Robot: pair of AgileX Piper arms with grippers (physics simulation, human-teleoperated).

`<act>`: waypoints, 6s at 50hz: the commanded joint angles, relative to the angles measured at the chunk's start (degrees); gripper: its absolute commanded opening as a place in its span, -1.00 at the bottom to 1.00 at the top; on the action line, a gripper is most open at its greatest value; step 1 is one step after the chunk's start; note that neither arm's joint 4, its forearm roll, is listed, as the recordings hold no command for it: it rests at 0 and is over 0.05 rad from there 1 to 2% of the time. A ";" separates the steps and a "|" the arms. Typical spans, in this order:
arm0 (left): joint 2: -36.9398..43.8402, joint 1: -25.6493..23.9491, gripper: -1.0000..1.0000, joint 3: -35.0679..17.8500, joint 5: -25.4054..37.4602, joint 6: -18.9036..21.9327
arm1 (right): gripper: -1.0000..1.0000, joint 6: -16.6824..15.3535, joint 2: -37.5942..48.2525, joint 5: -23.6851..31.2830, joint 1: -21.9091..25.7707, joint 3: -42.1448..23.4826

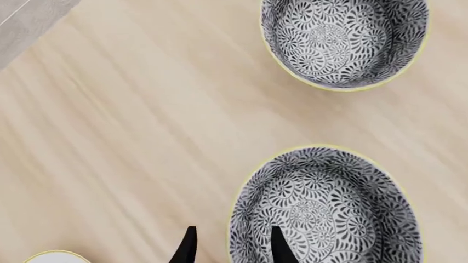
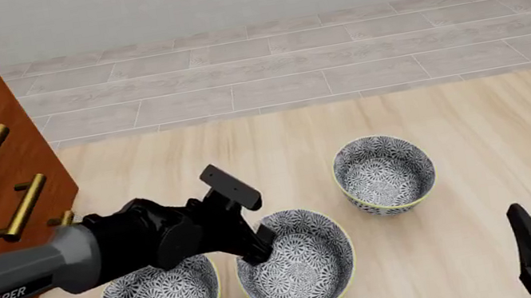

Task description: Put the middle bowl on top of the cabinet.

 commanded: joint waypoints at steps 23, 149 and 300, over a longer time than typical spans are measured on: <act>4.59 -2.37 1.00 1.40 -4.10 -3.06 | 1.00 0.08 0.06 0.06 -0.31 0.00; -30.86 4.50 -1.00 -9.11 13.50 -5.97 | 1.00 -0.61 -0.94 0.73 -0.75 0.00; -27.26 50.31 -1.00 -43.86 34.06 -35.58 | 1.00 -0.83 -2.41 1.06 -0.75 -0.02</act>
